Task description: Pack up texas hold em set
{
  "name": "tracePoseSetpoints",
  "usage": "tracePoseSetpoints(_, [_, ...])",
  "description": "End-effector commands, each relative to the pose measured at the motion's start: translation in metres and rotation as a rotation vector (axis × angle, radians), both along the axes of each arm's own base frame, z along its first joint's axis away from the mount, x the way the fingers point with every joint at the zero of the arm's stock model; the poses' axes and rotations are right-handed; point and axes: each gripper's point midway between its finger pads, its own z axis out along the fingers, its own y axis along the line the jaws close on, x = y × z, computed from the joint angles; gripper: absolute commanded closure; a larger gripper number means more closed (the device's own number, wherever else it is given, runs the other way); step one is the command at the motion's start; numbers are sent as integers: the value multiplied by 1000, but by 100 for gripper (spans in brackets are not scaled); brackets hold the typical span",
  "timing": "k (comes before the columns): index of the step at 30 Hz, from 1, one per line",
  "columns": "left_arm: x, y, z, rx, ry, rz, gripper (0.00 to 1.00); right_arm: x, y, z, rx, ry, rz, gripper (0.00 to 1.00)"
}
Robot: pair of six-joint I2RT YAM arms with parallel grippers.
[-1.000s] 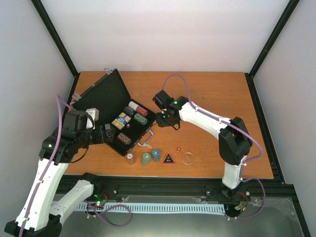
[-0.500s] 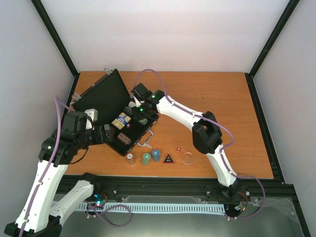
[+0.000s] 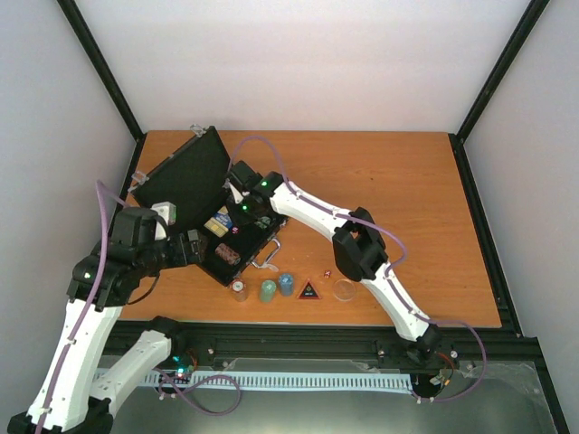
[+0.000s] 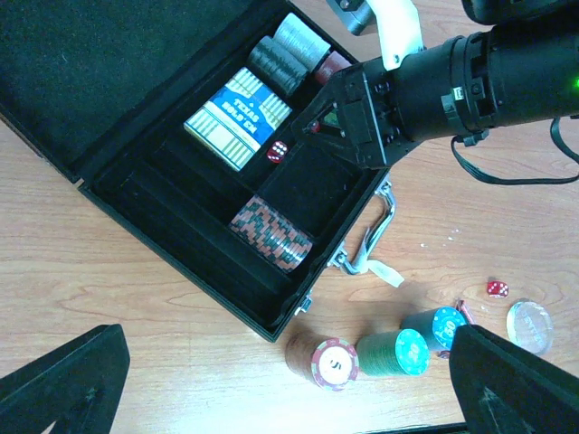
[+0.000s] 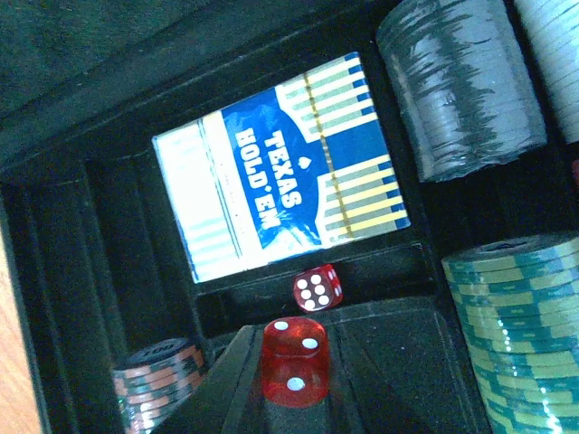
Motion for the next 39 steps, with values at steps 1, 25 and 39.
tracePoseSetpoints(1, [-7,4,0,8,6,11,0,2,1,-8,-32,-1,-25,97])
tracePoseSetpoints(25, [-6,2,-7,32,18,-20,0,22,-1,-38,-79,-43,-114,97])
tracePoseSetpoints(39, [-4,2,-10,57,27,-40,0,27,2,-54,-93,-34,-132,87])
